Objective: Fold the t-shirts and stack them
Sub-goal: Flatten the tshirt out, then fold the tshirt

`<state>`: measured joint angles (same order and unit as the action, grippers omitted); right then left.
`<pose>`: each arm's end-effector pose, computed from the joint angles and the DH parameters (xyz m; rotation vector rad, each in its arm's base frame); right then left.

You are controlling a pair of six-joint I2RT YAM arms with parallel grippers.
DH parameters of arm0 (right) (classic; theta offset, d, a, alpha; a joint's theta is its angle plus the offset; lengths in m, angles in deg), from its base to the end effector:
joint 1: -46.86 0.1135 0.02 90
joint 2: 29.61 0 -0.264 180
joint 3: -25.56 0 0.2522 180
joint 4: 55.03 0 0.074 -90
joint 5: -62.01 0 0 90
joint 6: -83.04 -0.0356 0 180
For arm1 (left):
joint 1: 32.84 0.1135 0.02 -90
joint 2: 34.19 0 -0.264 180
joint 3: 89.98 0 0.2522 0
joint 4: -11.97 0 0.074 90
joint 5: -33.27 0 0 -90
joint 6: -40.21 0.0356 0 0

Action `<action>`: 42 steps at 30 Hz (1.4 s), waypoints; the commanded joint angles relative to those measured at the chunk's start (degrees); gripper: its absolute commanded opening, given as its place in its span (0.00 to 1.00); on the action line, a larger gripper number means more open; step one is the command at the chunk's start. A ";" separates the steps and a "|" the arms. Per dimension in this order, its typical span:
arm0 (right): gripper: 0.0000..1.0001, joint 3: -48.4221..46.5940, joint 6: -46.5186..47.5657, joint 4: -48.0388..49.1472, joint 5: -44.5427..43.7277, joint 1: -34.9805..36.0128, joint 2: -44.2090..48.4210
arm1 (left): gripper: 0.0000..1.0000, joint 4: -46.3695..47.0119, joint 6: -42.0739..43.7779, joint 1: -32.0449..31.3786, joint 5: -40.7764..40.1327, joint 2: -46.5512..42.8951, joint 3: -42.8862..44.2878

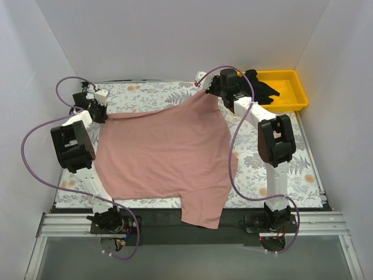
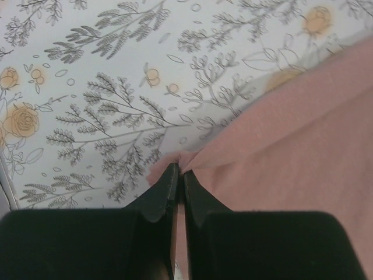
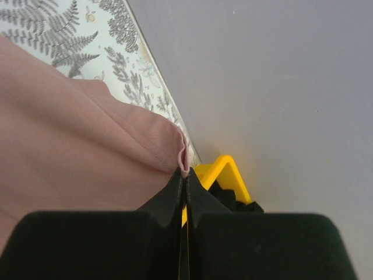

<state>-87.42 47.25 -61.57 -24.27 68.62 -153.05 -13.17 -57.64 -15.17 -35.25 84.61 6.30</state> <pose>0.4804 0.1943 0.2560 -1.1923 1.4535 -0.3300 0.4349 0.1249 0.1691 -0.3510 2.3325 -0.3666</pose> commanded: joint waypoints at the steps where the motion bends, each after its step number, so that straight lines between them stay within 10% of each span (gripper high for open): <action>1: 0.01 4.29 -0.16 -0.44 -1.44 1.00 9.69 | 0.00 1.00 7.40 0.08 5.76 -9.46 -4.46; 23: 0.01 27.76 -5.70 -23.13 -5.75 10.85 37.29 | 0.00 -4.69 34.30 9.75 20.62 -23.44 -18.18; 42: 0.01 41.47 -10.36 -35.25 -1.71 18.84 40.29 | 0.08 -11.91 50.92 10.63 18.52 -23.44 -28.73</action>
<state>-46.66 38.25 -94.20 -27.09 86.91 -113.97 -23.33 -10.87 -4.50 -16.19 63.48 -21.08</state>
